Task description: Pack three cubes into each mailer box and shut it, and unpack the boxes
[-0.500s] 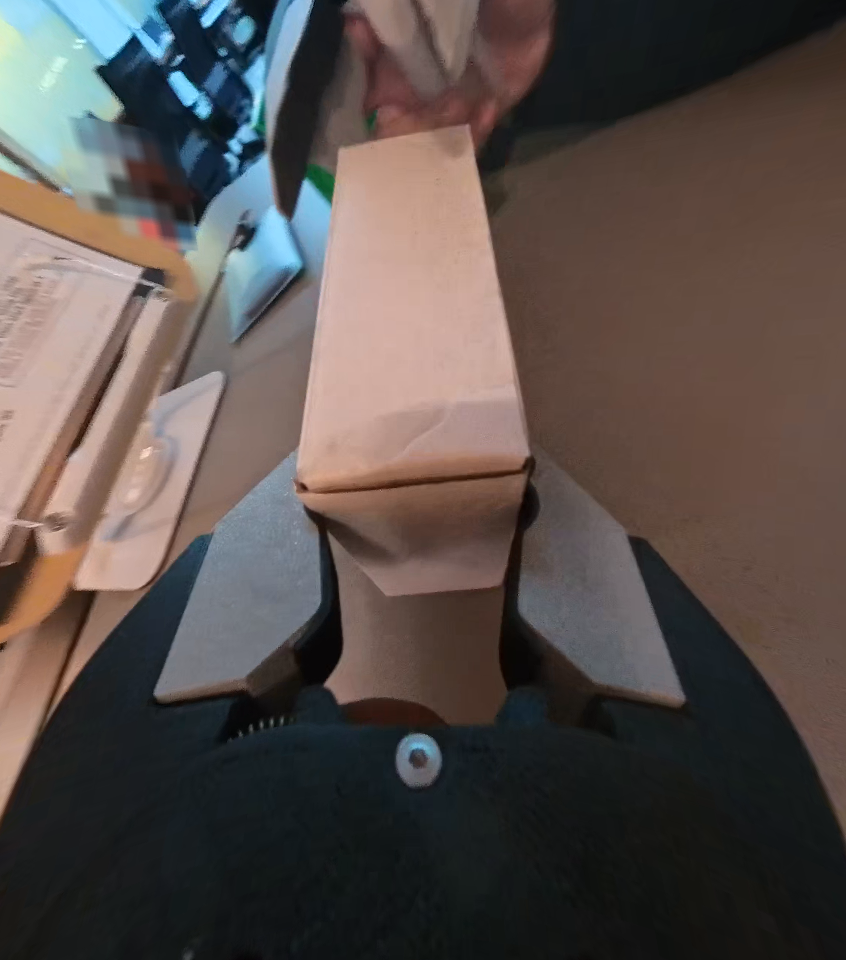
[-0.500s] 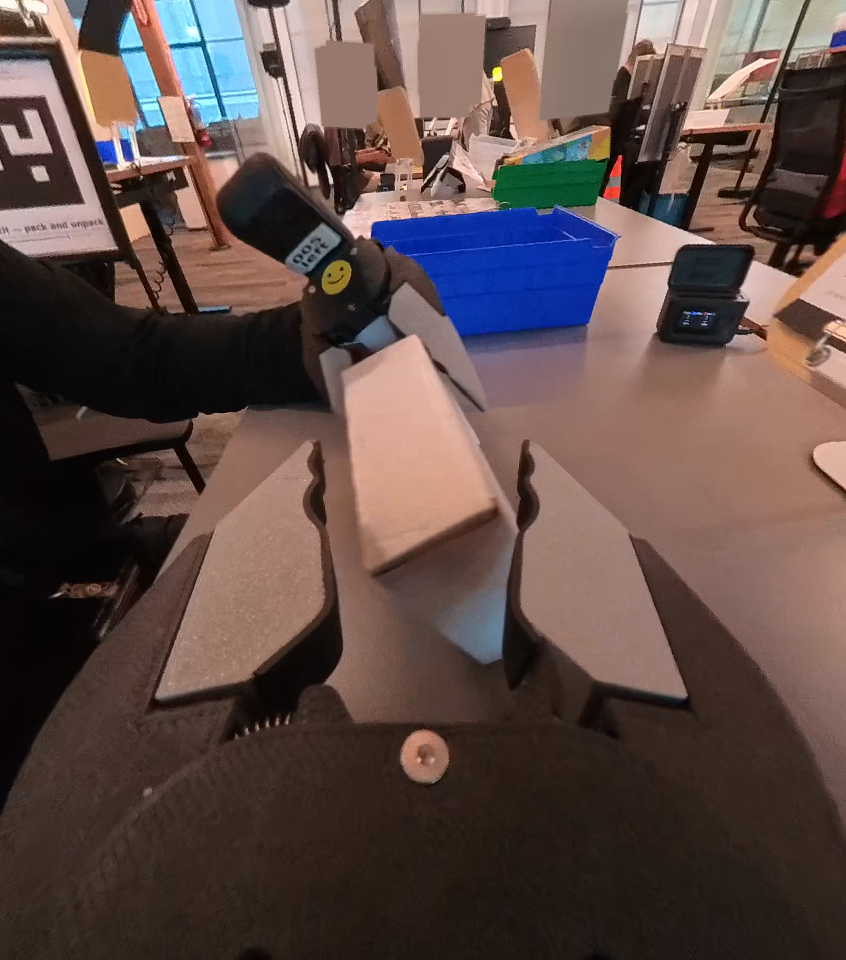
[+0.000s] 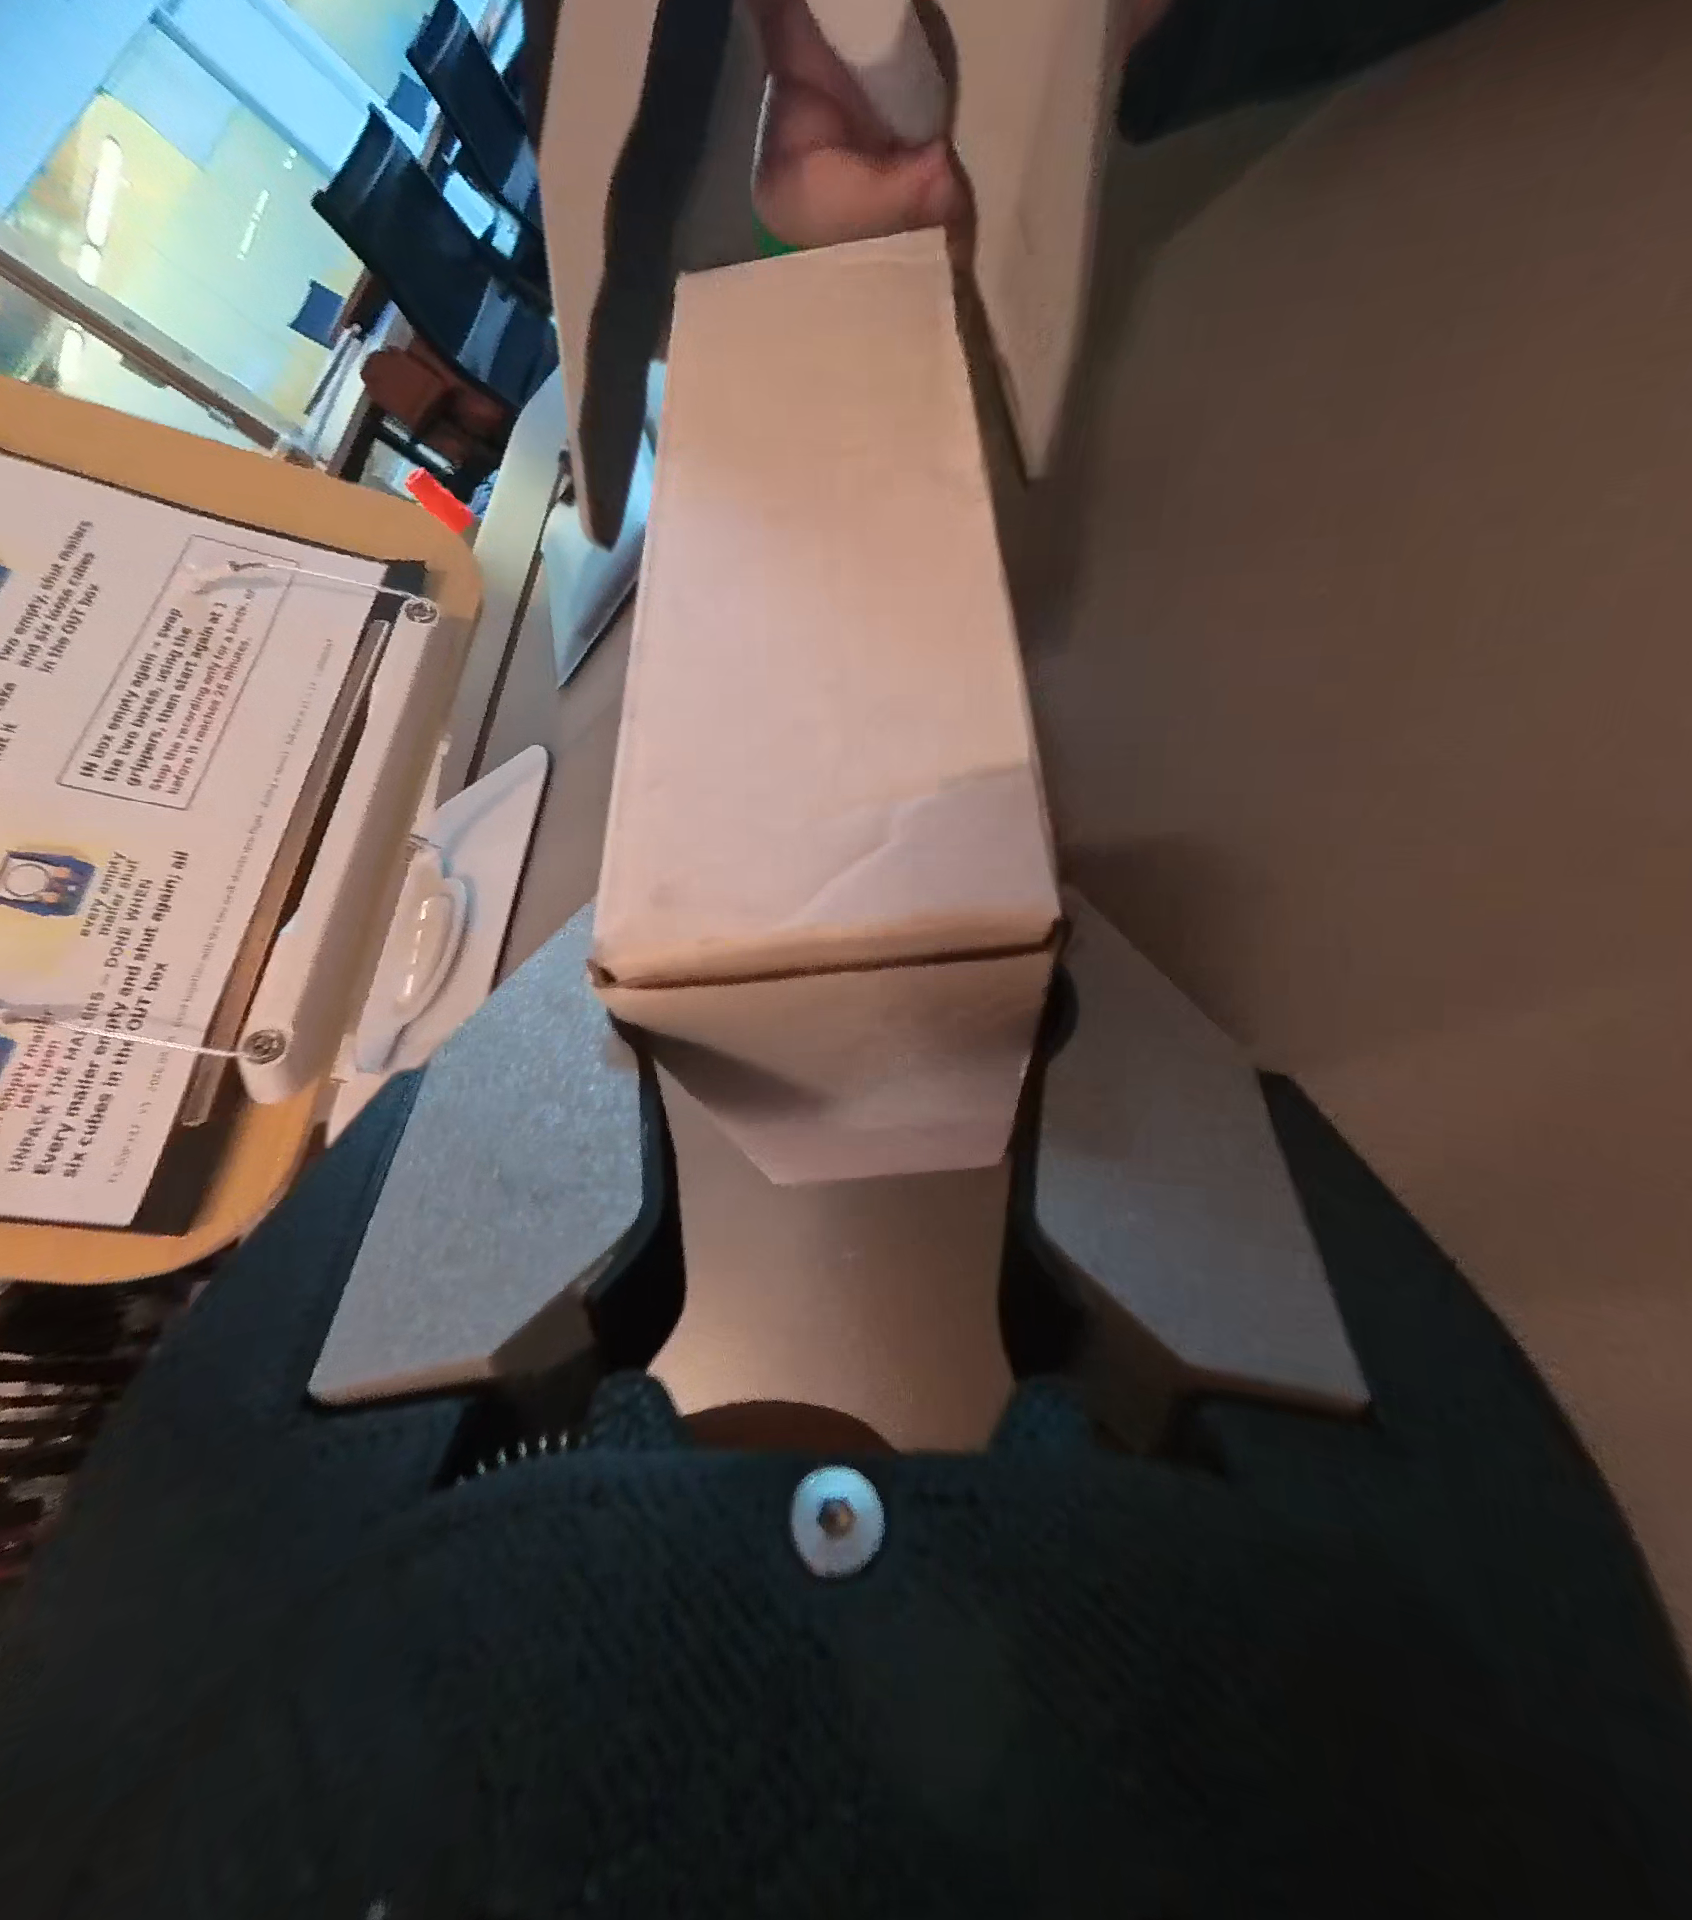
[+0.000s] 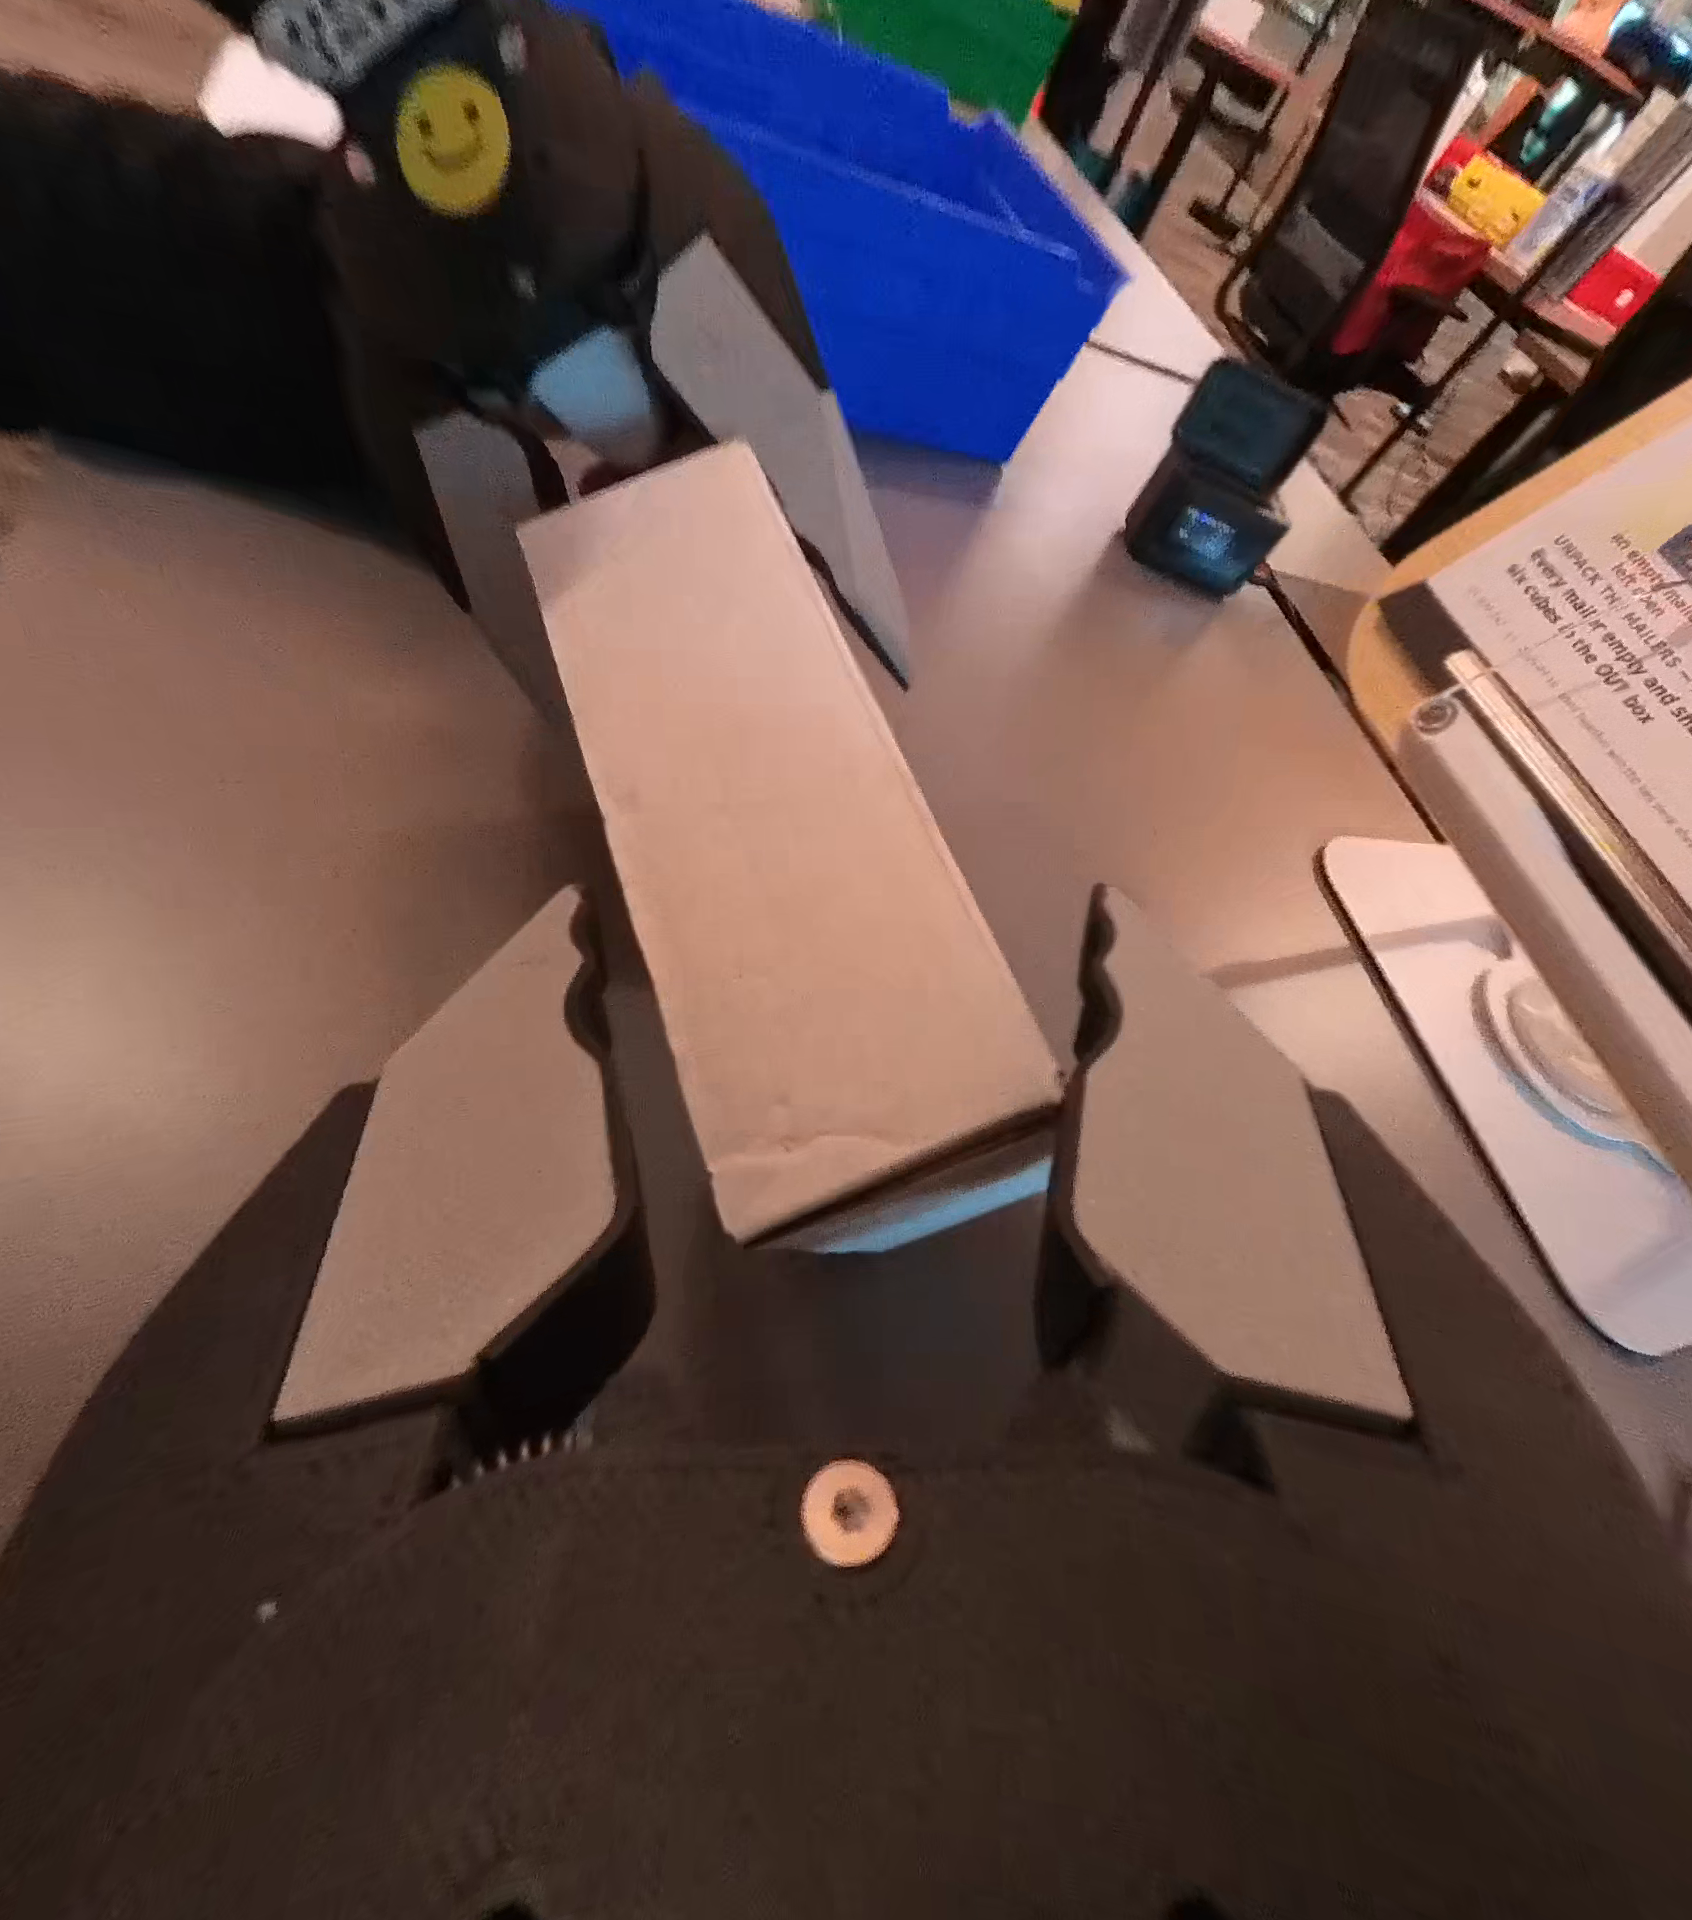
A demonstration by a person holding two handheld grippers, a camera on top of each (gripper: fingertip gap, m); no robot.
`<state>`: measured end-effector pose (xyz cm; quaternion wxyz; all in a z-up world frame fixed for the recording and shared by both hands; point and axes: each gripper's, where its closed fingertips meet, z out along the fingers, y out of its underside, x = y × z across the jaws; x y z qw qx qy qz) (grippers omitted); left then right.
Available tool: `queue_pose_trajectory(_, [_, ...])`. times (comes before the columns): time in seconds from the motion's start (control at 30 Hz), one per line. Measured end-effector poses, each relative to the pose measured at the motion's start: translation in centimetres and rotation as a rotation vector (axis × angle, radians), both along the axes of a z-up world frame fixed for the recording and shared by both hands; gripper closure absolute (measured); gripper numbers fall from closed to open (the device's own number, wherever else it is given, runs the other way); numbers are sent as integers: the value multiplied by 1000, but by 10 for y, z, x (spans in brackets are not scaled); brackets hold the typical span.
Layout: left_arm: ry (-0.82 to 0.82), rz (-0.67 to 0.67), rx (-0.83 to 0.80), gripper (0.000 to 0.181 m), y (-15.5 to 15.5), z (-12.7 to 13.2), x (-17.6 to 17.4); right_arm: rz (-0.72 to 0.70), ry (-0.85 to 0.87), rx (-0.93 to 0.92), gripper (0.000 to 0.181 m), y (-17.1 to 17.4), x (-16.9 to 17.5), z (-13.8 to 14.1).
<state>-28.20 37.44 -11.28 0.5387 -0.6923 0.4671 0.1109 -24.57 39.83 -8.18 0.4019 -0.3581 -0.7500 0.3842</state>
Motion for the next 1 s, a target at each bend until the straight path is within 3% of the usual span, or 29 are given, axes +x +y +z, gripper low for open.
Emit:
queue_pose_trajectory(0.03, [8,4,4,108,1,0,0,-14,-11,43,88,0,-2,-6])
queue_pose_trajectory(0.2, [5,-1,3,108,0,0,0,-109,31,313,80,3,-15,-13])
queue_pose_trajectory(0.37, [85,28,22,108,3,-3,-2,-167,26,669,108,-5,-13,-10])
queue_pose_trajectory(0.5, [152,48,44,108,5,-5,-2,-209,35,869,110,-17,-24,-16])
queue_pose_trajectory(0.73, [174,57,91,109,6,1,1,-333,-127,1002,109,-5,-32,-20])
queue_pose_trajectory(1.0, [135,-10,99,111,4,-1,26,-342,-162,1078,114,-1,-12,-21])
